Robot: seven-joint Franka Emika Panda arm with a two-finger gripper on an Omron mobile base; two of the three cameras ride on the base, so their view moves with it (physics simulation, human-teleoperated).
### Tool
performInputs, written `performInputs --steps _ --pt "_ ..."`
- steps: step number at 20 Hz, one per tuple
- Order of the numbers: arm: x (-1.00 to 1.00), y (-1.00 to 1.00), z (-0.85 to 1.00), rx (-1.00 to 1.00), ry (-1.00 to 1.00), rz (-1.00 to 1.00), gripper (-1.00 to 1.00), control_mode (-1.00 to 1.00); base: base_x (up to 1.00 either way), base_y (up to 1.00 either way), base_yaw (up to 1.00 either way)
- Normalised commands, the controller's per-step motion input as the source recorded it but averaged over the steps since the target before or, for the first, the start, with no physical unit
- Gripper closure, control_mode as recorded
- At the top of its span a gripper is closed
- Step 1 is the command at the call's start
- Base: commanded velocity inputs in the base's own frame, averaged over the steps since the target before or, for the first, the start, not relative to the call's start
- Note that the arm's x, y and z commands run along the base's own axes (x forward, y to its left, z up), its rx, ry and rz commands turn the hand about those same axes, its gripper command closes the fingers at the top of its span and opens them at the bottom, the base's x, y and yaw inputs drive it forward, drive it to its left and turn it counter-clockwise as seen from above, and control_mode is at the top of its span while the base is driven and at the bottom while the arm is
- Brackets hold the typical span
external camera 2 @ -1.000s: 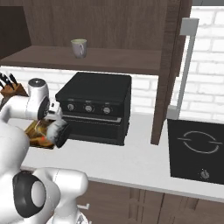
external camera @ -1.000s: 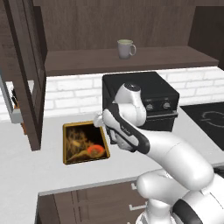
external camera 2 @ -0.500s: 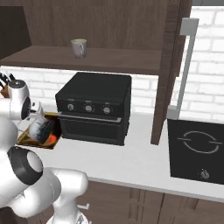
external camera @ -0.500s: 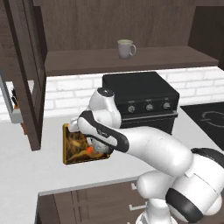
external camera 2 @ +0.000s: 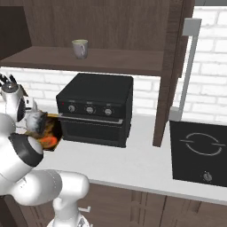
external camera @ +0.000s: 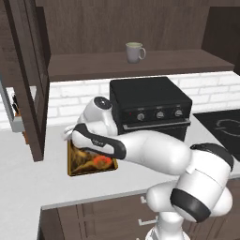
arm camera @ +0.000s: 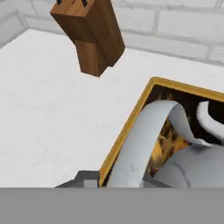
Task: Pick the kettle from the counter and place it on the tray. Then pick the mug from the cabinet and place it on the tray. Then close the cabinet doors.
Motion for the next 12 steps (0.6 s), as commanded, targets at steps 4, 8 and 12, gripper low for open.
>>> performInputs --steps 4,8,12 --pt "0.43 0.22 -0.15 0.11 -0.29 0.12 1.00 -1.00 0.00 0.00 0.00" --pt "0.47 0.16 -0.09 0.16 -0.27 0.09 1.00 -1.00 0.00 0.00 0.00" --pt "0.67 0.11 0.00 0.22 -0.06 0.00 1.00 -1.00 0.00 0.00 0.00"
